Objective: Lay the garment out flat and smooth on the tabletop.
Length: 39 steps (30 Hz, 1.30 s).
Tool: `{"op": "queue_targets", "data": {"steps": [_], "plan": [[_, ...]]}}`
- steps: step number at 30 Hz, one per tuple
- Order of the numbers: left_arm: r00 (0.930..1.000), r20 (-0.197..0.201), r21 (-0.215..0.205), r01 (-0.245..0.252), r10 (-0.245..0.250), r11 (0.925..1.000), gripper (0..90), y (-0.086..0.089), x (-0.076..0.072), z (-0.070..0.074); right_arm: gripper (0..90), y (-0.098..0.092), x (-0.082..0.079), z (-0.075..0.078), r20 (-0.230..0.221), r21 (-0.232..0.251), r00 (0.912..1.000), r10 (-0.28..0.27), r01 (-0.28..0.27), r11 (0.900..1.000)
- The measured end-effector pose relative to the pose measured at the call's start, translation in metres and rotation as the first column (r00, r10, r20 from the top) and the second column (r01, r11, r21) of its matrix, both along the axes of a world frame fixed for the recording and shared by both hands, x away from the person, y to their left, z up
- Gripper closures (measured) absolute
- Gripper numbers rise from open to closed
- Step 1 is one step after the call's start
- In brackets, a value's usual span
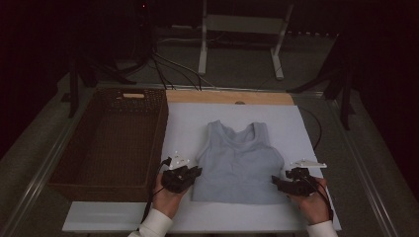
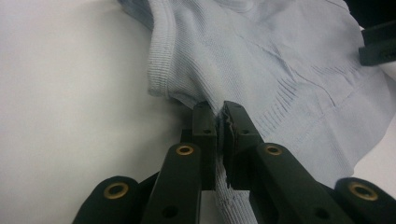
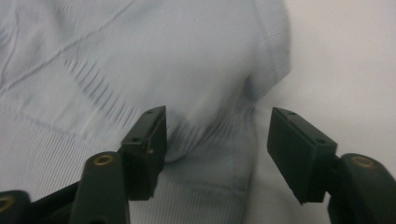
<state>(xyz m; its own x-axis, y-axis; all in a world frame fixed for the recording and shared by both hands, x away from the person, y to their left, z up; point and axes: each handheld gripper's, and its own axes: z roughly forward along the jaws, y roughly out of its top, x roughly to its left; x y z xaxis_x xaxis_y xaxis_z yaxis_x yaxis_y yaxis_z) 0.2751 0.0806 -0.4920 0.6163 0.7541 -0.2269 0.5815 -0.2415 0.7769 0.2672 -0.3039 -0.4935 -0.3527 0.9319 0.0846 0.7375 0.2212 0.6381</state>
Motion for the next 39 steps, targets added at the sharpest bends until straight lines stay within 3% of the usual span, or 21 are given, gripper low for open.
{"op": "queue_targets", "data": {"steps": [5, 9, 11, 13, 15, 19, 20, 23, 27, 31, 36, 39], "plan": [[1.0, 0.001, 0.001, 0.0, 0.0, 1.0, 85.2, -0.001, 0.0, 0.0, 42.4, -0.001, -0.003, -0.003, -0.015, -0.002, 0.9999, 0.005, -0.005, 1.0], [1.0, 0.001, 0.0, 0.001, -0.001, 1.0, 85.2, -0.001, 0.0, 0.0, 58.9, 0.001, 0.002, -0.003, 0.009, 0.008, 1.0, 0.004, -0.004, 1.0], [1.0, 0.002, 0.002, 0.001, -0.001, 1.0, 85.2, -0.002, 0.0, 0.0, 75.2, 0.002, 0.006, -0.003, 0.009, 0.024, 1.0, 0.0, -0.001, 1.0], [1.0, 0.003, 0.003, 0.001, -0.001, 1.0, 85.2, -0.002, 0.0, 0.0, 85.0, 0.004, 0.01, -0.002, 0.015, 0.013, 0.9999, 0.005, -0.005, 1.0], [1.0, 0.003, 0.003, 0.001, -0.001, 1.0, 85.2, -0.001, 0.0, 0.0, 87.2, 0.005, 0.011, 0.001, 0.04, 0.002, 0.9992, -0.003, 0.003, 1.0], [1.0, 0.003, 0.003, 0.006, -0.006, 1.0, 85.3, -0.003, 0.0, -0.001, 87.4, 0.005, 0.01, 0.004, 0.101, -0.043, 0.9941, -0.039, 0.044, 0.998], [1.0, 0.004, 0.004, 0.006, -0.006, 1.0, 85.3, -0.003, 0.0, 0.0, 86.4, 0.006, 0.01, 0.003, 0.099, -0.051, 0.9944, -0.037, 0.042, 0.998], [1.0, 0.005, 0.001, 0.0, 0.0, 1.0, 85.3, -0.001, 0.0, 0.0, 70.2, 0.006, 0.01, -0.001, 0.088, -0.07, 0.9948, -0.05, 0.056, 0.996], [1.0, 0.003, 0.0, -0.002, 0.002, 1.0, 85.3, 0.0, 0.0, 0.0, 61.3, 0.001, 0.008, -0.005, 0.064, -0.105, 0.9962, -0.058, 0.065, 0.992], [1.0, 0.002, -0.003, -0.001, 0.001, 1.0, 85.3, 0.001, 0.0, 0.001, 58.2, -0.001, 0.006, -0.006, 0.054, -0.11, 0.9959, -0.072, 0.078, 0.991], [0.9999, 0.003, -0.003, -0.014, 0.014, 0.9999, 85.3, 0.003, 0.001, 0.002, 54.5, -0.009, 0.0, -0.001, 0.081, -0.09, 0.9895, -0.12, 0.127, 0.988], [0.9999, 0.004, -0.002, -0.014, 0.014, 0.9999, 85.3, 0.004, 0.001, 0.001, 52.1, -0.012, 0.001, -0.002, 0.062, -0.073, 0.9904, -0.123, 0.128, 0.989]]}}
